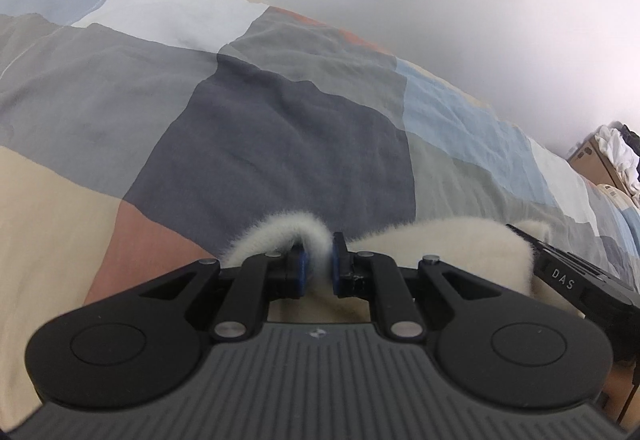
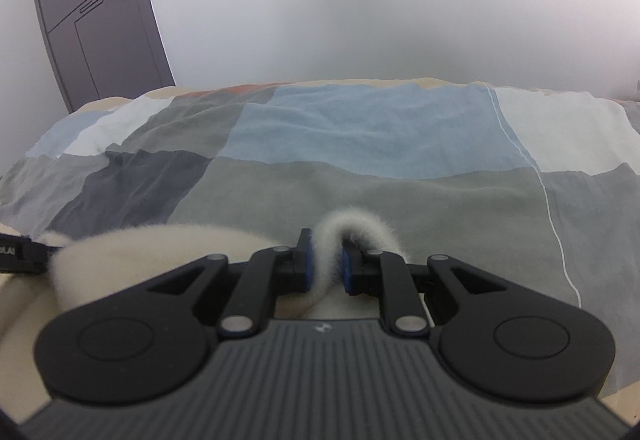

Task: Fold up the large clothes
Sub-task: 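Lower the sweater onto the bed and open both grippers to spread it flat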

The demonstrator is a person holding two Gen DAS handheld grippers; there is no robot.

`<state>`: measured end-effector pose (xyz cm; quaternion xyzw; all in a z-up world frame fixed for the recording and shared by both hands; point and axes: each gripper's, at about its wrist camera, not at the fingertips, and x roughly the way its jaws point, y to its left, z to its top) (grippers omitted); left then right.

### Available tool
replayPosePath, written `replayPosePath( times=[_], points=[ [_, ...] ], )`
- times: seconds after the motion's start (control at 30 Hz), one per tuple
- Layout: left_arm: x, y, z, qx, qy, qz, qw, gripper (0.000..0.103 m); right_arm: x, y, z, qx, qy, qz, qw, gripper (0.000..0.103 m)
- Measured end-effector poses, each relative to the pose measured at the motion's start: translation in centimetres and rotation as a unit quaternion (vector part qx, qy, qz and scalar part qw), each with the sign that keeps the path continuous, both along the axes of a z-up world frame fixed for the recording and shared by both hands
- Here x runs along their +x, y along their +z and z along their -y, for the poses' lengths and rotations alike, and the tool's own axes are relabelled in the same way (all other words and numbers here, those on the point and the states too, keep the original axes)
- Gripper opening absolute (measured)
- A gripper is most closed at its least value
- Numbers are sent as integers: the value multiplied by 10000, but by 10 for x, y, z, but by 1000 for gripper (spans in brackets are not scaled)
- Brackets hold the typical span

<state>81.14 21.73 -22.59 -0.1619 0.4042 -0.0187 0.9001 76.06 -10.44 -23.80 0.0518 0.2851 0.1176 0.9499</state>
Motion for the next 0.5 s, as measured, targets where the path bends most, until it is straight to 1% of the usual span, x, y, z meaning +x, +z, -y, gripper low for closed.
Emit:
replayPosePath(
  times=[0.03,0.1,0.13,0.17,0.2,0.23,0.33,0.43,0.47,0.5],
  points=[
    [-1,2,2,39,-12,-12,10000,18,-1,1,1,39,-10,27,10000,17],
    [-5,6,5,-11,7,11,10000,31,-5,4,4,136,-47,96,9999,19],
    [-9,9,6,-38,38,38,10000,35,-8,6,5,181,-61,126,9997,21],
    [-12,12,8,-30,48,71,10000,44,-12,8,6,242,-34,141,9996,30],
    [-17,16,10,37,61,117,9999,48,-15,11,6,313,30,154,9994,39],
    [-22,21,14,194,116,173,9996,56,-20,13,7,344,70,179,9992,40],
    [-41,34,26,525,104,383,9978,62,-33,20,7,279,31,245,9993,43],
    [-62,46,32,628,57,522,9966,65,-50,28,11,354,-23,304,9989,49],
    [-68,50,34,643,29,555,9964,65,-56,31,12,352,-33,338,9988,53],
    [-75,54,36,686,-5,579,9960,65,-63,33,12,334,-23,373,9987,61]
  ],
)
